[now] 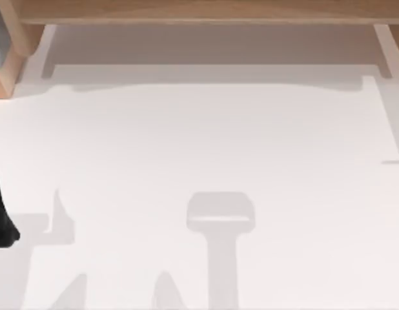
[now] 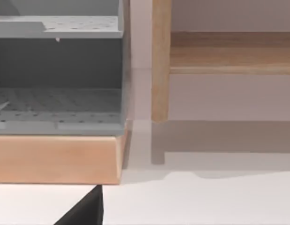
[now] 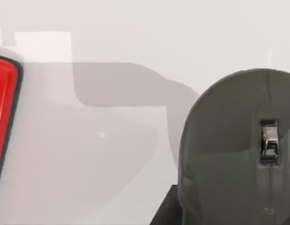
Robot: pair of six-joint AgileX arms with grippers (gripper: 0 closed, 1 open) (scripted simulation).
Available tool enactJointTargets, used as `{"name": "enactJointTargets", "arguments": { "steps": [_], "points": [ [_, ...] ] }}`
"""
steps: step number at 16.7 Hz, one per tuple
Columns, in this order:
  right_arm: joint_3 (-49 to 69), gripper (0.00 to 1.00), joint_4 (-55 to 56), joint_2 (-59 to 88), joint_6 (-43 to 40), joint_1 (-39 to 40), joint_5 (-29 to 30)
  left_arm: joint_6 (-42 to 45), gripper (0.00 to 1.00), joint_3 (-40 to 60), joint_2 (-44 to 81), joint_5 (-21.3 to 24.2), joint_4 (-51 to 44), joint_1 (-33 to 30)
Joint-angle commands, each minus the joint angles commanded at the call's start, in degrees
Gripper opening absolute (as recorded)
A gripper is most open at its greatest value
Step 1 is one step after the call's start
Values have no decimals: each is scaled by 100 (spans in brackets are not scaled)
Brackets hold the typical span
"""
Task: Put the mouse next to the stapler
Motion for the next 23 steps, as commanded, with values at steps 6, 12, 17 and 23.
{"name": "enactJointTargets", "arguments": {
  "steps": [6,12,17,23],
  "points": [
    [40,0,124,-66,25,-2,4,0,100,0,0,0,0,0],
    [-39,0,256,-16,32,16,4,0,100,0,0,0,0,0],
    [-262,0,299,189,25,27,15,0,100,0,0,0,0,0],
    [-286,8,299,213,25,27,18,0,100,0,0,0,0,0]
  ]
}}
